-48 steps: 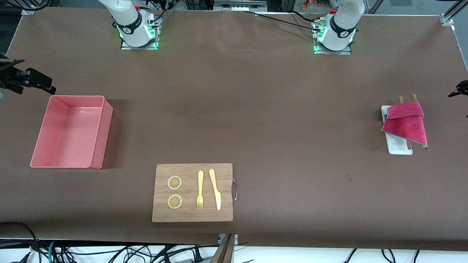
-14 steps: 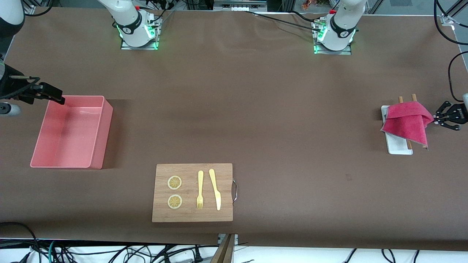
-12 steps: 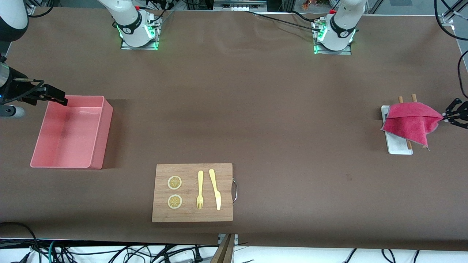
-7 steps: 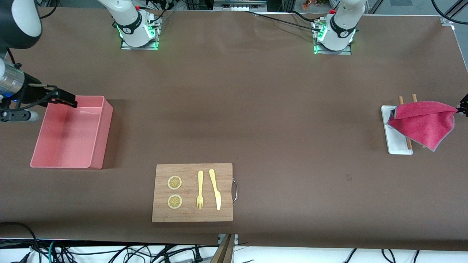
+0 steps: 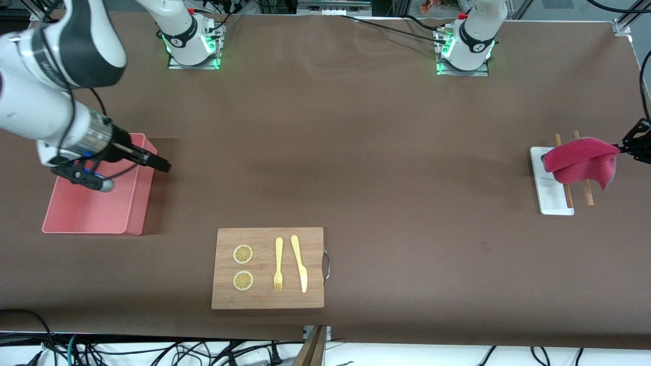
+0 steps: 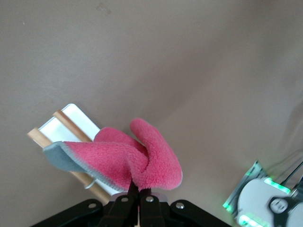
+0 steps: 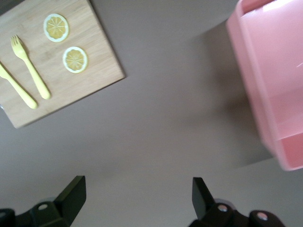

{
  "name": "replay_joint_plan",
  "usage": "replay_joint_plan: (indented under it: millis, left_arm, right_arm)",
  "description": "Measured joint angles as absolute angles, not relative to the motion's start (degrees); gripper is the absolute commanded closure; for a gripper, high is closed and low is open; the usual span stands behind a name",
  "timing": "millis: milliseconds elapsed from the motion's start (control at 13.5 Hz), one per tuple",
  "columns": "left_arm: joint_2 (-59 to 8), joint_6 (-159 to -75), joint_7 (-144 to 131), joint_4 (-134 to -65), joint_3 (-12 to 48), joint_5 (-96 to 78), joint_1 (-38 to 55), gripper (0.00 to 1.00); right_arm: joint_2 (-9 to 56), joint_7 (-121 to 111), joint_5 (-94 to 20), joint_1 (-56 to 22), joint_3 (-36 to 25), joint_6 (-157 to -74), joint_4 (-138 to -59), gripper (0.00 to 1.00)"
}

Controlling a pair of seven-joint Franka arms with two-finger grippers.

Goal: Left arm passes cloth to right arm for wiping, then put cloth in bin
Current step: 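Carry the cloth toward the board with the left gripper while the right gripper approaches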

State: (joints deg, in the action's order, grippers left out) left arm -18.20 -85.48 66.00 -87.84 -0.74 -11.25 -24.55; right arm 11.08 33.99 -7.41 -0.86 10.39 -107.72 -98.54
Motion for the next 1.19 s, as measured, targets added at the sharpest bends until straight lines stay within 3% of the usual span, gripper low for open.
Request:
replay_joint_plan:
  millis: [222,519,741,1185]
  left_arm:
    - [-17.48,-84.08,50.24,-87.85,0.95,-11.26,-20.43,1.00]
    - [-16.93,-84.90,26.79,-87.31,9.46,-14.47,-18.95,1.00]
    - [-17.52,-90.80,12.69,-87.33,13.11,-18.48,-16.21,1.00]
    - [-20.55,-105.70,-11.39,-87.51,13.92,-24.13,-1.98,1.00]
  right_arm:
    - [13.90,46.24,-7.59,-2.01,15.25,-113.41,-98.58,0.01]
    - [18.13,59.63,-7.67,-5.48,17.71,-123.56,-98.58,0.01]
    - [22.12,69.74,-7.76,-8.34,19.07,-134.09,-98.58,0.00]
    - [29.48,83.67,-7.77,-12.86,21.06,-152.34,-98.20,0.01]
